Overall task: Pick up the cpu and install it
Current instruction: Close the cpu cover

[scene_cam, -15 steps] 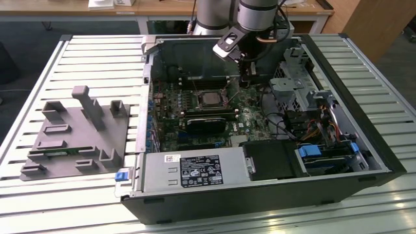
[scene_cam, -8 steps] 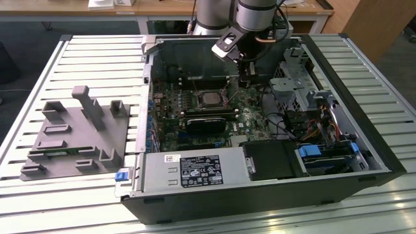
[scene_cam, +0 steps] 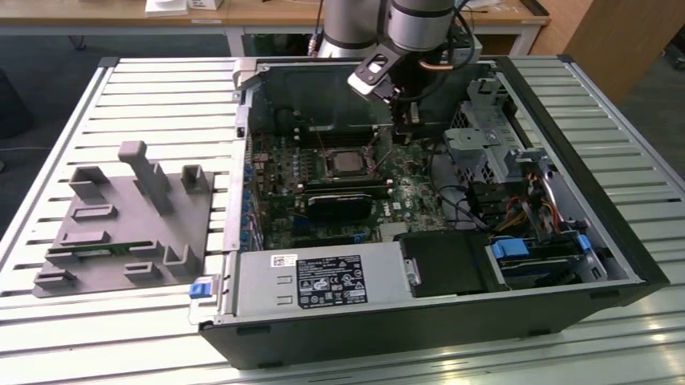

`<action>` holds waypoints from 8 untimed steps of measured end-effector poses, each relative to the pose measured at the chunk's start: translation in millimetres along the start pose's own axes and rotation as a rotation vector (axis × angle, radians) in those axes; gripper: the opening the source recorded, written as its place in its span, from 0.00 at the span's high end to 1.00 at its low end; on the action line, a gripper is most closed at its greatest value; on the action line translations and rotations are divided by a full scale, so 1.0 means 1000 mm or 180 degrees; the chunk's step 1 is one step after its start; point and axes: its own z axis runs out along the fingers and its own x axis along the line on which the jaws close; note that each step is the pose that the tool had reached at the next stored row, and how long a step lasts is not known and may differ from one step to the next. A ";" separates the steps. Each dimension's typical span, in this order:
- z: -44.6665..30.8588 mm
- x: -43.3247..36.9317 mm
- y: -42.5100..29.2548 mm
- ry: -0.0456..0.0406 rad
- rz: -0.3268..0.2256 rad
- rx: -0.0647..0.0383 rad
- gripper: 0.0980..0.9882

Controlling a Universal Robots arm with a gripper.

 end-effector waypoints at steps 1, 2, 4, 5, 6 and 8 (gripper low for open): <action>0.0000 0.0000 -0.0003 0.0000 0.0000 0.0000 0.99; 0.0000 0.0000 -0.0005 0.0000 0.0000 0.0000 0.99; 0.0000 0.0000 -0.0008 0.0000 0.0000 0.0000 0.99; 0.0000 0.0000 -0.0009 0.0000 0.0000 0.0000 0.99; 0.0000 0.0000 -0.0010 0.0000 0.0000 0.0000 0.99; 0.0000 0.0000 -0.0015 0.0000 0.0000 0.0000 0.99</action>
